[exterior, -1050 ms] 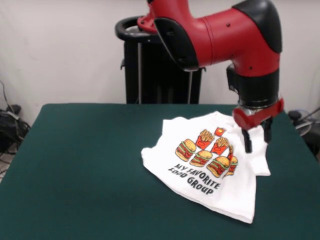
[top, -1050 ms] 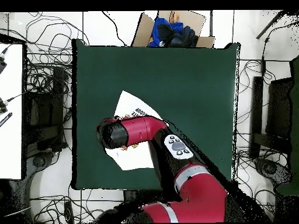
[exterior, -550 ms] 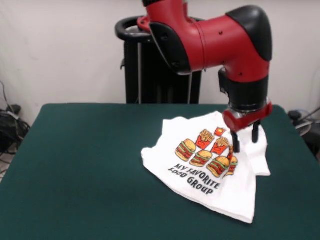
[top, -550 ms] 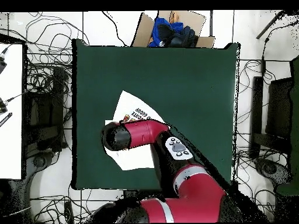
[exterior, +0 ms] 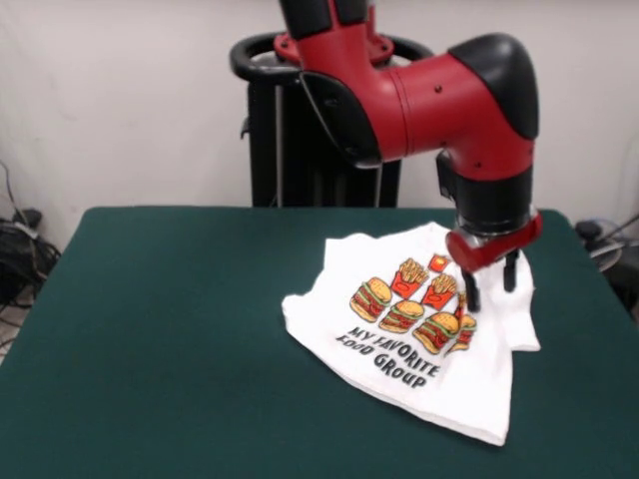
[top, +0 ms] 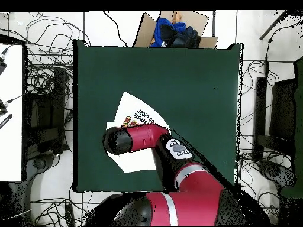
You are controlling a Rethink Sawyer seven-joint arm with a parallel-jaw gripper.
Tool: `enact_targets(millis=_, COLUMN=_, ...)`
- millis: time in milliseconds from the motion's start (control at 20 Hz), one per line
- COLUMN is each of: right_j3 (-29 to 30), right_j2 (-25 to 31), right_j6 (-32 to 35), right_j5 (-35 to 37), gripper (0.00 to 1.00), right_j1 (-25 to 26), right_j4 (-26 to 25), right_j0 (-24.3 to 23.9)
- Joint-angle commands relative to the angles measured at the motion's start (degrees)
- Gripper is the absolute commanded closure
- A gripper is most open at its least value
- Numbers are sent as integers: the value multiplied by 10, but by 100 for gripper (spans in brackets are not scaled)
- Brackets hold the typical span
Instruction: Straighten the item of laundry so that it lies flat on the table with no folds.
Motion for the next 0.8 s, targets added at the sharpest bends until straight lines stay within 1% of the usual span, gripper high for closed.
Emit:
enact_targets(millis=50, right_j3=-30, right_j2=25, right_j6=92, right_j5=-52, gripper=0, right_j1=9, right_j4=10, right_j0=0)
enact_targets(millis=450, right_j3=-27, right_j2=39, right_j6=92, right_j5=-91, gripper=0, right_j1=5, right_j4=11, right_j0=-6)
enact_targets(millis=800, right_j3=-25, right_j2=44, right_j6=91, right_j5=-109, gripper=0, right_j1=2, right_j4=12, right_j0=-5)
